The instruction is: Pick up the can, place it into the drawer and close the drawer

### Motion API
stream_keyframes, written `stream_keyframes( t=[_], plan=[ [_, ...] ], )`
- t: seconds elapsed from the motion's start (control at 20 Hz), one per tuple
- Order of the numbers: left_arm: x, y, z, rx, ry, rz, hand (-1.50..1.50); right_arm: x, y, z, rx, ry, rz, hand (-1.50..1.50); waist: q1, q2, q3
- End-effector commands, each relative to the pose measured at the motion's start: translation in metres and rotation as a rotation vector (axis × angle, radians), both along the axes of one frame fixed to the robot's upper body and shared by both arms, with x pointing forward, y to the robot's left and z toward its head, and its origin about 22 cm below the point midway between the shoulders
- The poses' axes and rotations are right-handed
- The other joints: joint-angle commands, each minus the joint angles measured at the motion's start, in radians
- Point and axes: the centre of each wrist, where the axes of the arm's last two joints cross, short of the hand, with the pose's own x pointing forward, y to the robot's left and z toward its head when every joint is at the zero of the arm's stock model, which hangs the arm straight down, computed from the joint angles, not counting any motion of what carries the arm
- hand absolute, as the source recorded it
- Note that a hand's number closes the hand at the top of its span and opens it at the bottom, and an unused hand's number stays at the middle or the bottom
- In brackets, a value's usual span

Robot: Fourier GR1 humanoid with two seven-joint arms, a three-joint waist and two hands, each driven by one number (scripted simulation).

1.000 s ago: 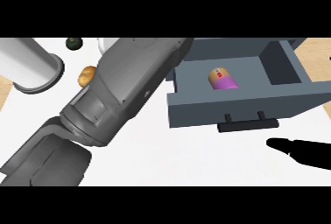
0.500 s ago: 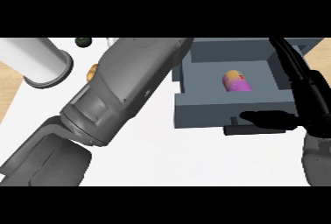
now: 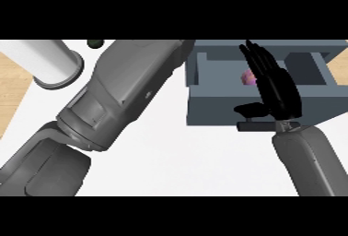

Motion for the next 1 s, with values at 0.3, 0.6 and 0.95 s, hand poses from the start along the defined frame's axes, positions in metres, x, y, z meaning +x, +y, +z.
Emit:
stream_keyframes(
  t=[0.3, 0.6, 0.95],
  plan=[
    [0.009, 0.032, 0.023, -0.002, -0.006, 0.048, -1.50, 0.061, 0.015, -0.029, -0.083, -0.033, -0.094, -1.50, 0.039, -0.007, 0.000],
    [0.014, 0.057, -0.001, 0.023, 0.009, 0.030, -1.50, 0.078, 0.033, -0.043, -0.067, -0.134, -0.170, -1.50, 0.058, -0.009, -0.001],
    [0.010, 0.077, -0.002, 0.009, 0.033, 0.009, -1.50, 0.107, 0.024, -0.012, -0.084, -0.190, -0.223, -1.50, 0.097, -0.010, -0.001]
  ],
)
